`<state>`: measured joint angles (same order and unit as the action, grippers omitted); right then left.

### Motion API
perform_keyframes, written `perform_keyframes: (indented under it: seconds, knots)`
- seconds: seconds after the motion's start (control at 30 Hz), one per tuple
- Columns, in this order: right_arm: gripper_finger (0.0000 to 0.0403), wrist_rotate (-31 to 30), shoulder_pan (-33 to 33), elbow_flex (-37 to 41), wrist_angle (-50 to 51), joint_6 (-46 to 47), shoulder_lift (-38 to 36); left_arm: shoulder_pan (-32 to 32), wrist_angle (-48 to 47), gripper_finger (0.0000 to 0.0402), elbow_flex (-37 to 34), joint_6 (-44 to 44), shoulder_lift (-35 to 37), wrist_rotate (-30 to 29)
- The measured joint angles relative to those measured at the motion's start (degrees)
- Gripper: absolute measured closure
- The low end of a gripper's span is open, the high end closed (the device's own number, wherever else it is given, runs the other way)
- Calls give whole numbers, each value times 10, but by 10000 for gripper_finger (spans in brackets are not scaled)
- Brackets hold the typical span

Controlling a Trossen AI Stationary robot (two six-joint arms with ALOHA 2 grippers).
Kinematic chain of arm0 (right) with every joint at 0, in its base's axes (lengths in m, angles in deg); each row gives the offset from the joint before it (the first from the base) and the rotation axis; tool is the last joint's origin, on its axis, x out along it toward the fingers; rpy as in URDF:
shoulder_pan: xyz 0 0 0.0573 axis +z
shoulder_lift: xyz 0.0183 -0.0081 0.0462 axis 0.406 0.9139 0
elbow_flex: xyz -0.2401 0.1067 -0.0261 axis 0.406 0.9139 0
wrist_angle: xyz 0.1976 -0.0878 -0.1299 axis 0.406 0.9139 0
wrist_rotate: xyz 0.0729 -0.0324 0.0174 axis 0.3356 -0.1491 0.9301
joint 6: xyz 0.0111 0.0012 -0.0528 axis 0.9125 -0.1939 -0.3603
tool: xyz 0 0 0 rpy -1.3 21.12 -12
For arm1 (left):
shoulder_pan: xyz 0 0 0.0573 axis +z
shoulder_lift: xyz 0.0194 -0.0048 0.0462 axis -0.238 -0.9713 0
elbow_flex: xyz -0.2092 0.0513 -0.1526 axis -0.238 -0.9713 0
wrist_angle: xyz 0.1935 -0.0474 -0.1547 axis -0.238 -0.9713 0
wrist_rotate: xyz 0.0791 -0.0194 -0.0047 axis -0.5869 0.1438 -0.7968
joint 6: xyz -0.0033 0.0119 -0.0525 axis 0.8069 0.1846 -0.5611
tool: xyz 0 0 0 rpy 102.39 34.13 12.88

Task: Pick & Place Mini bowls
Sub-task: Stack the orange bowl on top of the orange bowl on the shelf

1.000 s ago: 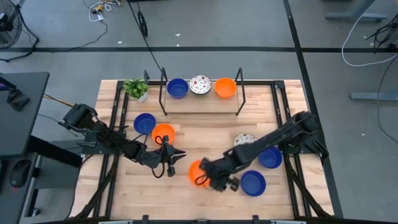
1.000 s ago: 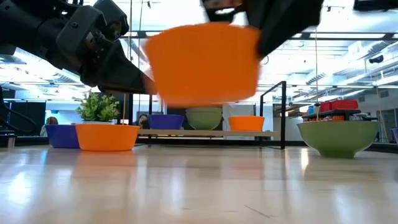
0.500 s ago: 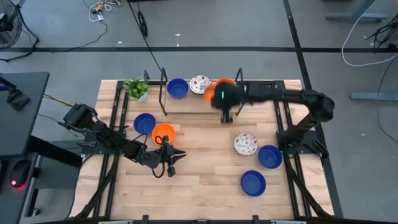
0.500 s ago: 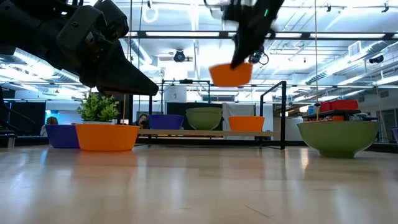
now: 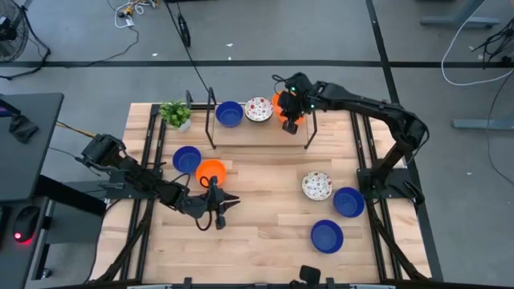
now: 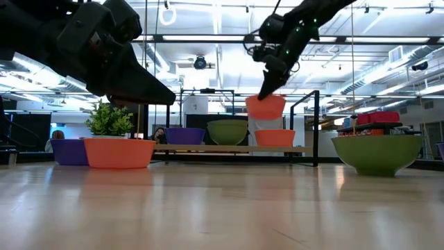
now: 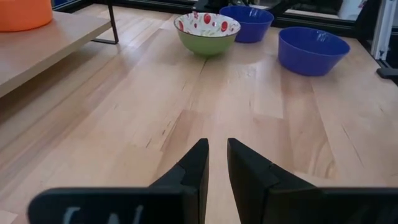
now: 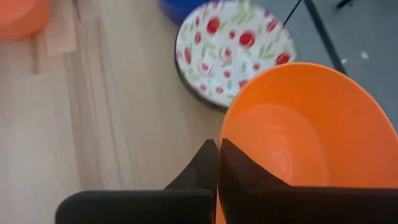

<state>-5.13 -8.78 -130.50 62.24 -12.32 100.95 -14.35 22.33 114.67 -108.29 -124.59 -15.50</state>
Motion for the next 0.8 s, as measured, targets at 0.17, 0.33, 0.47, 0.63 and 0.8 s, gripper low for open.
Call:
perform_keyframes:
  seconds: [0.17, 0.33, 0.47, 0.63, 0.8]
  knots:
    - [401, -6, -13, 58, -54, 20, 0, 0, -1, 340, 0, -1, 0, 0]
    - [401, -33, -18, 98, -83, 25, 0, 0, -1, 340, 0, -1, 0, -2]
    - [401, -36, -18, 113, -89, 25, 0, 0, -1, 340, 0, -1, 0, -5]
    - [389, -36, -19, 128, -109, 39, 0, 0, -1, 340, 0, -1, 0, -8]
    - [370, -36, -19, 150, -137, 40, -1, 0, -1, 340, 0, -1, 0, -8]
